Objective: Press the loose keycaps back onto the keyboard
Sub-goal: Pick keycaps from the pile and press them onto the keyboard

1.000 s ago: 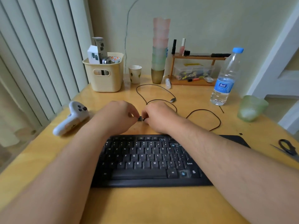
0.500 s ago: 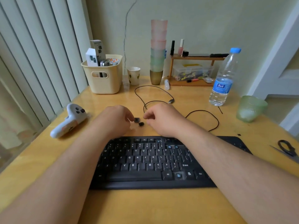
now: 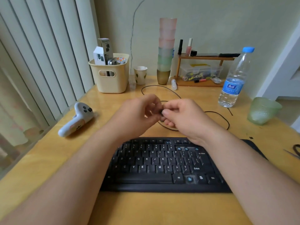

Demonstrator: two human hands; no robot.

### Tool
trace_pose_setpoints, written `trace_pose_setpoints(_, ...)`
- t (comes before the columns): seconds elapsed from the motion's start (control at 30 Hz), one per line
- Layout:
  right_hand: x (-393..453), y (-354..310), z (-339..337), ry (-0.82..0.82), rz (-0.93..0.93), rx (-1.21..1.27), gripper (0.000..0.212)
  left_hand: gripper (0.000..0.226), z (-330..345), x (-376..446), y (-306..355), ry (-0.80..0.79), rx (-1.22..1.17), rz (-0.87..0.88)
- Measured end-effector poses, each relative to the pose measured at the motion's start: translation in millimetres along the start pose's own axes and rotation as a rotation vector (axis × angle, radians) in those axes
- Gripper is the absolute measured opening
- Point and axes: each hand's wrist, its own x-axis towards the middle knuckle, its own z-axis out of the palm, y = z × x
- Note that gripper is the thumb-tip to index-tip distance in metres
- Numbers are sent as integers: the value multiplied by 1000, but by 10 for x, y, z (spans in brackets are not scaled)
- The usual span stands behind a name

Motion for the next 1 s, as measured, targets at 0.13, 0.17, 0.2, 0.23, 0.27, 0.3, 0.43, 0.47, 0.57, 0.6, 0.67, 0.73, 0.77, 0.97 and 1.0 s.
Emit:
trace_pose_setpoints(0.13,-189,17,-205,12,-9,230,13,18,54,-6,112,-55,-279,19)
trace_pose_setpoints(0.17,-200,26,-246,10,-25,238,12,17,66,-5,126,-63,-337,11)
trace_pose_setpoints(0.2,-206,23,-279,7,-43,232,13,17,73,-9,142,-68,-399,2)
trace_pose_setpoints(0.23,-212,15,-307,4,-63,222,14,17,73,-15,154,-73,-459,-8)
trace_pose_setpoints(0.27,-212,5,-331,0,-84,211,15,17,68,-19,166,-77,-506,-16)
trace_pose_setpoints(0.3,-212,-3,-352,-5,-106,197,16,18,61,-22,173,-76,-535,-20)
trace_pose_setpoints(0.43,-233,-19,-391,-4,-180,104,18,22,68,-36,191,-81,-582,-25)
trace_pose_setpoints(0.47,-238,-21,-395,-1,-196,83,19,23,77,-37,192,-85,-589,-29)
trace_pose_setpoints(0.57,-245,-27,-397,-8,-224,42,21,25,90,-36,174,-94,-590,-38)
trace_pose_setpoints(0.6,-245,-22,-395,-6,-227,30,20,24,85,-36,169,-92,-589,-44)
trace_pose_setpoints(0.67,-247,-14,-388,4,-227,34,17,21,69,-37,166,-87,-603,-66)
trace_pose_setpoints(0.73,-259,-24,-376,-7,-236,54,21,16,55,-36,170,-92,-614,-87)
trace_pose_setpoints(0.77,-270,-34,-366,-18,-251,44,25,15,46,-38,175,-96,-608,-96)
trace_pose_setpoints(0.97,-326,-28,-318,84,-413,-381,29,13,6,-34,182,-168,-714,-270)
trace_pose_setpoints(1.0,-331,-24,-311,97,-419,-424,28,14,5,-29,183,-180,-730,-300)
